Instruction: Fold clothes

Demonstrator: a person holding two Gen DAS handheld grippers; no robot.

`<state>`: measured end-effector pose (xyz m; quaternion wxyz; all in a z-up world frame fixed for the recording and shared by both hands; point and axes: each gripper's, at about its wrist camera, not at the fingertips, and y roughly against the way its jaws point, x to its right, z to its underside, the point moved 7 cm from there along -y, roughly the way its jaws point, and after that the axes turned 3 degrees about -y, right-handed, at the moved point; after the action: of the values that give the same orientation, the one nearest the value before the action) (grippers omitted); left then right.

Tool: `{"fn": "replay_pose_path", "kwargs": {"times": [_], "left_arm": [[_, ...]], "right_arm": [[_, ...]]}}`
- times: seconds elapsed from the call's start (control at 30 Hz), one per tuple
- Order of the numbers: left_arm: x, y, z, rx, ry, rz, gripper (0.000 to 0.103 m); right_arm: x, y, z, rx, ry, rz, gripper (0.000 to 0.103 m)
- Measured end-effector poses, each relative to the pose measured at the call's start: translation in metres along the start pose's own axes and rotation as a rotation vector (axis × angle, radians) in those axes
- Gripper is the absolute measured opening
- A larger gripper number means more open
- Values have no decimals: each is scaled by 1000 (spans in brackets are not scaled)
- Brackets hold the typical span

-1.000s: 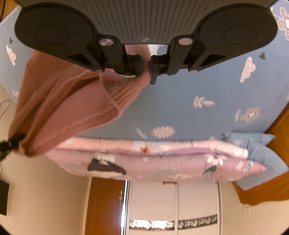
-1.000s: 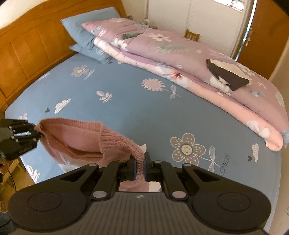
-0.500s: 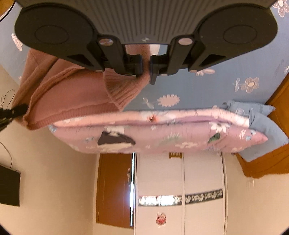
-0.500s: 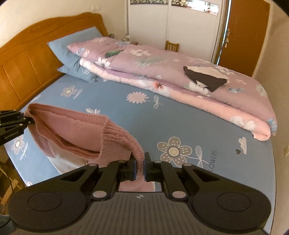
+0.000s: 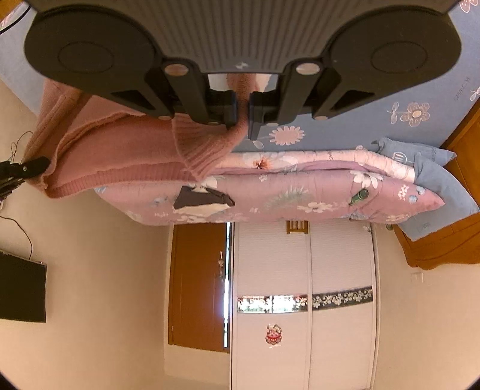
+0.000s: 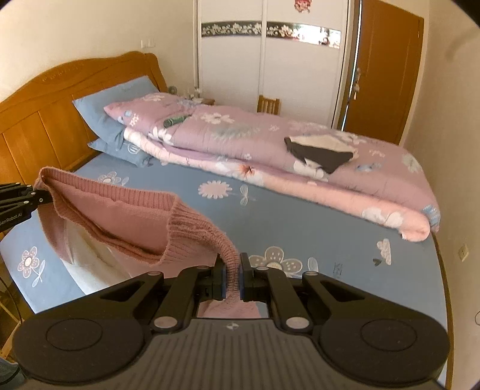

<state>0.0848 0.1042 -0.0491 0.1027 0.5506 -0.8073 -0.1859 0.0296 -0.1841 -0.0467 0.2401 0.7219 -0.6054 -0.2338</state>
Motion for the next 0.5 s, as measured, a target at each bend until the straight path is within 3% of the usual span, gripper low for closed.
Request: {"fn": "replay_pose_path", "kwargs": {"times": [0.5], "left_arm": [[23, 58, -6, 43, 14, -8, 5]], "right_arm": [[-3, 57, 5, 73, 2, 7, 10]]}}
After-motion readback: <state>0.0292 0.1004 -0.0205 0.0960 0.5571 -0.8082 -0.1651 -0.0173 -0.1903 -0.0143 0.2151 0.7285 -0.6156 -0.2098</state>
